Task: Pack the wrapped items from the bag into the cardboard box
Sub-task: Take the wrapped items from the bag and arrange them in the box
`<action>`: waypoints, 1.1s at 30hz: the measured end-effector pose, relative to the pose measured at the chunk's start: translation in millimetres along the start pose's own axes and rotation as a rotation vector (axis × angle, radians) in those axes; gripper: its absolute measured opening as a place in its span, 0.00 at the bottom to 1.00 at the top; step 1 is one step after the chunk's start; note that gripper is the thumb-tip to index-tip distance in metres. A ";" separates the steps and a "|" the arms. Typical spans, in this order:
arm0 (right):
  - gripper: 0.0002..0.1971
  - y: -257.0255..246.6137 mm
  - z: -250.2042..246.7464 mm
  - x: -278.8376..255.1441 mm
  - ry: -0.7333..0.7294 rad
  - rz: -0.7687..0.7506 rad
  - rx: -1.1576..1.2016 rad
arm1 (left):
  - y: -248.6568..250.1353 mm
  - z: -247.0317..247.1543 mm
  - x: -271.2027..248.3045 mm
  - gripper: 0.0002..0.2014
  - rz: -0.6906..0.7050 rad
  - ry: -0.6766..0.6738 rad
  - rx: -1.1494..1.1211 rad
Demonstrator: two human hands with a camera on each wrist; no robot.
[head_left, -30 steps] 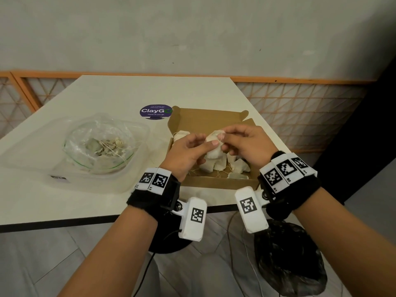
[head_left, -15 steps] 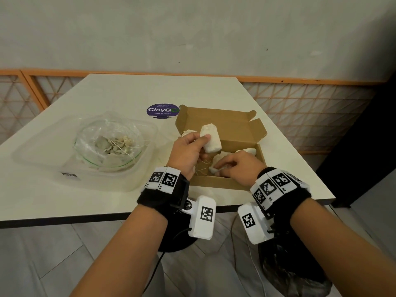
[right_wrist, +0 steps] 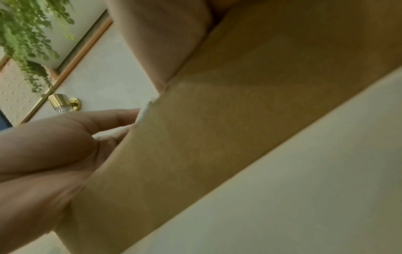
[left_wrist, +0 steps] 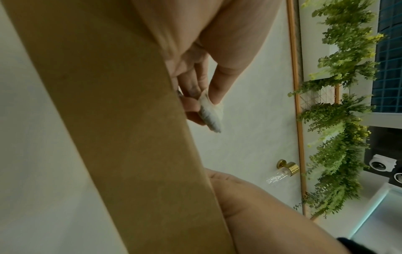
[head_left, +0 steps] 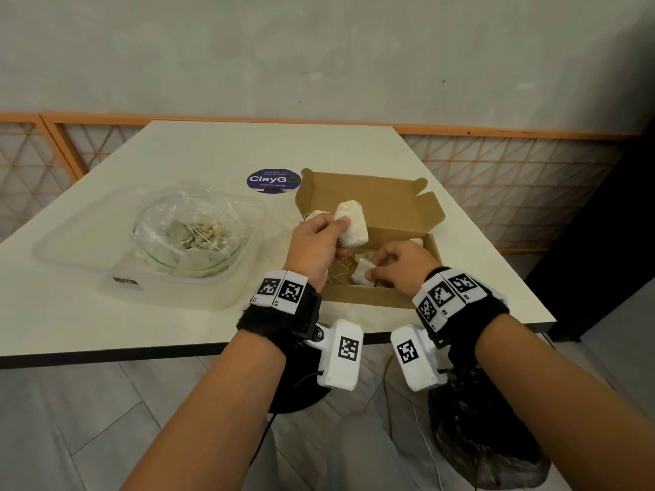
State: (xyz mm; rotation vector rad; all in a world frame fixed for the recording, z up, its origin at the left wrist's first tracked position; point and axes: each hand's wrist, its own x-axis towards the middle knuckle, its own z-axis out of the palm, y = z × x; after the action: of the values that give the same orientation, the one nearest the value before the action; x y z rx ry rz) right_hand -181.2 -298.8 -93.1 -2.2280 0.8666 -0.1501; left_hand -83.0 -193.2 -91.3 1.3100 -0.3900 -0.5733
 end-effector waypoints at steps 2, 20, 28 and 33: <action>0.07 -0.8 -2.9 1.0 0.022 0.009 0.102 | 1.1 -0.1 0.6 0.10 -0.019 0.001 -0.004; 0.07 -24.8 -38.2 8.1 -0.040 -0.121 0.035 | 5.7 -4.1 1.7 0.08 -0.092 -0.106 -0.130; 0.11 -30.2 -27.2 -5.1 -0.296 -0.230 -0.655 | 3.1 -3.6 2.7 0.07 -0.084 -0.076 -0.178; 0.04 -30.9 -40.5 1.6 -0.188 -0.227 -0.331 | 2.8 -5.0 3.5 0.07 -0.072 -0.083 -0.207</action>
State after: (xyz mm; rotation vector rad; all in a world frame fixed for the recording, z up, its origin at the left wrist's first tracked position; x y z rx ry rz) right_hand -177.3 -308.1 -43.2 -2.5976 0.5668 0.1046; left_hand -76.8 -191.0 -89.8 1.1068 -0.3432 -0.7116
